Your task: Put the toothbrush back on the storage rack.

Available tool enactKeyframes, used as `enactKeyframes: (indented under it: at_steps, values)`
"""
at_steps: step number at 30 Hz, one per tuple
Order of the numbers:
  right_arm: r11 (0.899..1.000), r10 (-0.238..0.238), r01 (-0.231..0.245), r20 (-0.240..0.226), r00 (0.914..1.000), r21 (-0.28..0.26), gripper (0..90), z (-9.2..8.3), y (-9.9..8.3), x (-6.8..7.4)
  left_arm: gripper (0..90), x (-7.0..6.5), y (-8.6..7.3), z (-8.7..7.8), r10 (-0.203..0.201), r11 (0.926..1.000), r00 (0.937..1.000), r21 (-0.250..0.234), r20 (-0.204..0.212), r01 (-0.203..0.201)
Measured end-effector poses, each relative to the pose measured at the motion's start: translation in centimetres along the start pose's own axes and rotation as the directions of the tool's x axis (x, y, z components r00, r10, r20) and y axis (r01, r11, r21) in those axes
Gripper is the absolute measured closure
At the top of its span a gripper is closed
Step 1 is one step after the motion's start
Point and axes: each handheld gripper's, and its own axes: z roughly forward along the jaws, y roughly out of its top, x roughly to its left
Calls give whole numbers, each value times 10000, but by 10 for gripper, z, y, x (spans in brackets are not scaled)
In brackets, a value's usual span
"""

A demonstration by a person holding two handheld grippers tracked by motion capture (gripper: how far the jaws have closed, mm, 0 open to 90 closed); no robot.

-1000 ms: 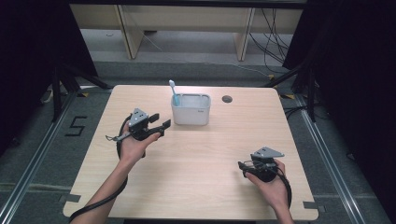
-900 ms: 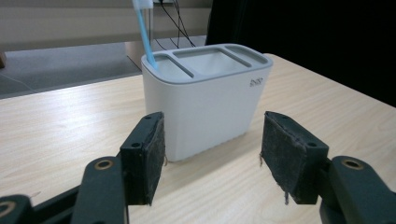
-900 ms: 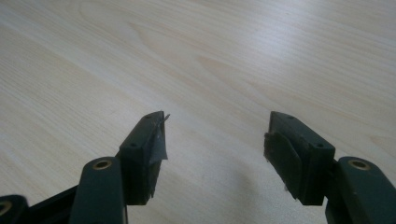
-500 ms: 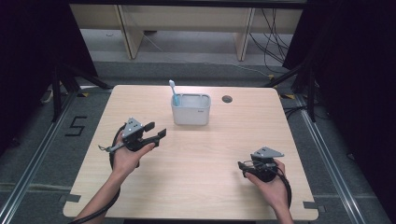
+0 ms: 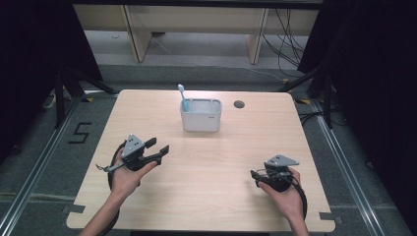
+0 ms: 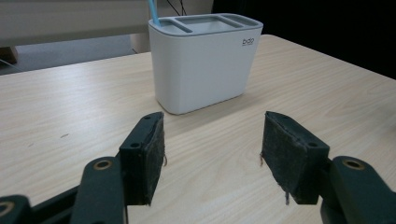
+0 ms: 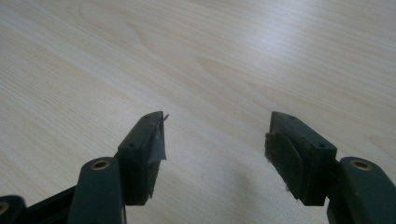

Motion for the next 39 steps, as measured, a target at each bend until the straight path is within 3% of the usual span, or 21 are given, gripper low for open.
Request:
enactKeyframes:
  at_steps: [7, 16, 28, 30, 33, 39]
  values:
    - [10000, -13, 13, -1, 10000, -26, 376, 0, 0, 0, 395, 1, -14, -11, -39, 9999, 9998, -155, -172, 36]
    - [9999, -150, 151, 68, 9999, -38, 374, 0, 0, 0, 395, 7, -37, -22, 316, 9994, 9979, -119, -563, -323]
    - [9999, -140, 139, -116, 9998, -71, 373, 1, 0, 1, 390, 14, -54, -30, 170, 9985, 9972, -511, -733, -208]
    - [9993, -358, 357, -109, 9993, -92, 373, 3, 0, 0, 388, 15, -55, -31, 179, 9989, 9964, -415, -828, -214]
    - [9999, -108, 108, -36, 9999, -62, 373, 2, 0, 1, 386, 18, -60, -32, 51, 9987, 9957, -498, -925, -98]
    - [10000, -58, 58, -25, 10000, 48, 373, 1, -1, 0, 384, 20, -63, -33, 12, 9978, 9951, -663, -989, -78]
